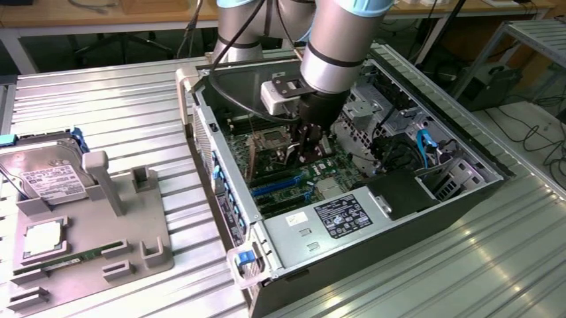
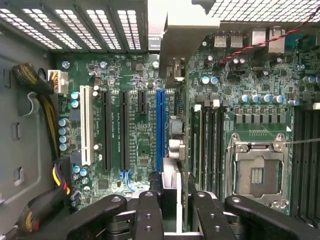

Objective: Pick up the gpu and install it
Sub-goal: 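Insert the gpu into the slot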

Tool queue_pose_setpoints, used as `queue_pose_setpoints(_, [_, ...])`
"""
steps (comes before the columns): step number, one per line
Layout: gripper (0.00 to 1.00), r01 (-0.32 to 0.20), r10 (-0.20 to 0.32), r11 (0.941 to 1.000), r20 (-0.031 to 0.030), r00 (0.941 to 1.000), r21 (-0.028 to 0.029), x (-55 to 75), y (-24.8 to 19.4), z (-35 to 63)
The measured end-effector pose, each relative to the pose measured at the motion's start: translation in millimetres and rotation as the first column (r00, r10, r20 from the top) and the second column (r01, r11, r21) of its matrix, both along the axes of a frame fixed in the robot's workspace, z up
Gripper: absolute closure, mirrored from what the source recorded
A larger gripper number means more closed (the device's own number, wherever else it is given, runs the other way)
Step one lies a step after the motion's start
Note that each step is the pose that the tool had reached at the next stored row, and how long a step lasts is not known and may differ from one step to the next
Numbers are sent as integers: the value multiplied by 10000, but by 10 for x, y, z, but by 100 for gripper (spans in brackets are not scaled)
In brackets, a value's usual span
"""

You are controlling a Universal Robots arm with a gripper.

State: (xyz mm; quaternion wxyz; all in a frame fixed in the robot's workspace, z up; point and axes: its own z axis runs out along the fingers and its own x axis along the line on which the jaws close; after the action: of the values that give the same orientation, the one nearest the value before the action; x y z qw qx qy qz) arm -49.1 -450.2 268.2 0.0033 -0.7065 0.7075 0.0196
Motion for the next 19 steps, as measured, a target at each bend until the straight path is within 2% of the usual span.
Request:
queue_pose_setpoints(4, [72,-62,62,10000,1,10000,-4,-81,0,-41])
queue_pose_setpoints(13, [72,-128,128,9999,-13,9999,-3,-161,-13,-191])
queue_pose_setpoints(19, [72,-128,128,9999,-20,9999,-5,-181,-46,-250])
